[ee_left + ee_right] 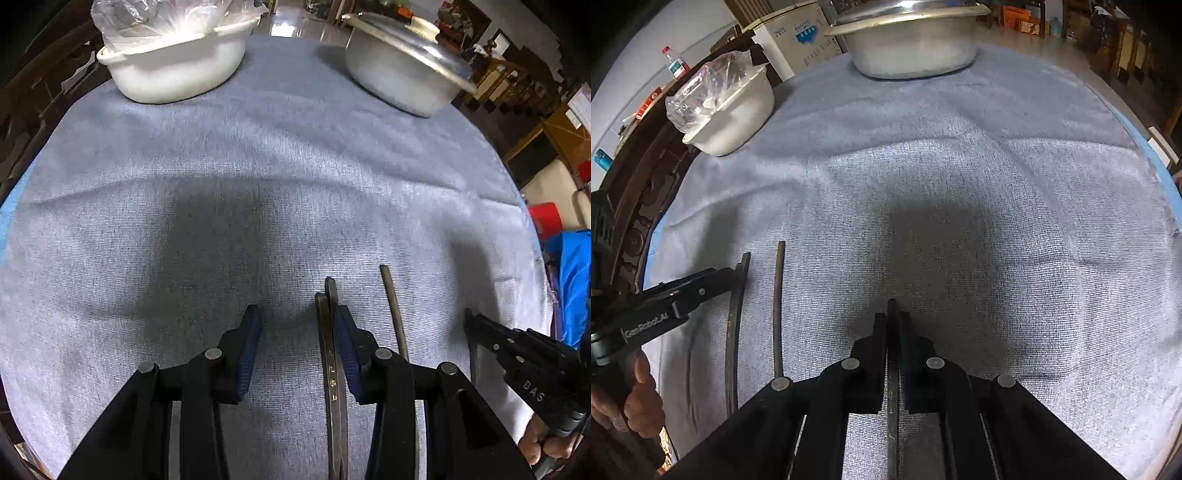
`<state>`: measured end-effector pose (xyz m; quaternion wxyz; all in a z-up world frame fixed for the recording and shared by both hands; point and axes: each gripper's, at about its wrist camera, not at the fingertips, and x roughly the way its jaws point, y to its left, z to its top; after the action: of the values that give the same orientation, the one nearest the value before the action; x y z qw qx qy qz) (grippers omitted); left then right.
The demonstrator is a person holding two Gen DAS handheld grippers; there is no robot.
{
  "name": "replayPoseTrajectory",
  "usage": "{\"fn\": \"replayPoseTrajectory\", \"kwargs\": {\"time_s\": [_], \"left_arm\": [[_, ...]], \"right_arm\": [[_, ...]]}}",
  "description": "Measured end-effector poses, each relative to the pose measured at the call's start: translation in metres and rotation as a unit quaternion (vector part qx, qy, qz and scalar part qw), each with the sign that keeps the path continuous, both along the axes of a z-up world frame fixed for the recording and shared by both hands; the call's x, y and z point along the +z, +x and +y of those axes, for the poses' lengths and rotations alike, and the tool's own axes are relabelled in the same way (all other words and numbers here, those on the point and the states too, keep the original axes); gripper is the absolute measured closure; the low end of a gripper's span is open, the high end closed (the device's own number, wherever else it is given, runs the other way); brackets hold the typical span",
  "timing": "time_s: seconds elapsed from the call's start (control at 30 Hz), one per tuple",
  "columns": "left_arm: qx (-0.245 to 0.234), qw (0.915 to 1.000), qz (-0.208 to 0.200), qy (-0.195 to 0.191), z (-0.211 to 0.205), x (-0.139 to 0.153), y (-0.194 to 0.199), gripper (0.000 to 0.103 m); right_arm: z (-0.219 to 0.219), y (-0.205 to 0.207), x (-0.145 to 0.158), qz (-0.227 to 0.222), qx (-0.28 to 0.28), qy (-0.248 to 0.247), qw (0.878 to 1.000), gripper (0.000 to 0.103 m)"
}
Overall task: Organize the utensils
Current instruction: 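Grasp a chopstick with the right tool while the left tool grasps another chopstick, then lift the held chopsticks with both tools toward the grey cup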
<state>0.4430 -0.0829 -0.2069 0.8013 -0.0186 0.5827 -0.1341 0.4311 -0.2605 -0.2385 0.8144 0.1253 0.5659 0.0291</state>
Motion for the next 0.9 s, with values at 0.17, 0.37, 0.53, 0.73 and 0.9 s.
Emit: {"fn": "replayPoseTrajectory", "kwargs": {"time_s": [0.17, 0.37, 0.53, 0.73, 0.9], "left_arm": [[-0.013, 0.9995, -0.011, 0.027, -0.006, 0.002, 0.002, 0.066], [-0.019, 0.999, -0.009, 0.038, 0.014, 0.003, -0.001, 0.067], [-0.008, 0.9994, 0.005, 0.032, 0.027, 0.004, 0.0, 0.067], [0.006, 0.9993, 0.019, 0.033, 0.02, 0.004, 0.002, 0.067], [0.013, 0.9981, 0.02, 0.058, 0.012, 0.002, 0.001, 0.077]], "right_arm": [[-0.003, -0.004, 0.001, -0.002, 0.003, 0.003, 1.0, 0.095], [-0.009, -0.006, 0.0, -0.003, 0.001, 0.015, 1.0, 0.096], [-0.006, -0.005, 0.0, -0.002, 0.001, 0.01, 1.0, 0.096], [-0.004, -0.002, 0.003, 0.031, 0.005, -0.007, 0.999, 0.093], [0.002, 0.001, 0.006, 0.051, 0.014, -0.043, 0.998, 0.092]]}}
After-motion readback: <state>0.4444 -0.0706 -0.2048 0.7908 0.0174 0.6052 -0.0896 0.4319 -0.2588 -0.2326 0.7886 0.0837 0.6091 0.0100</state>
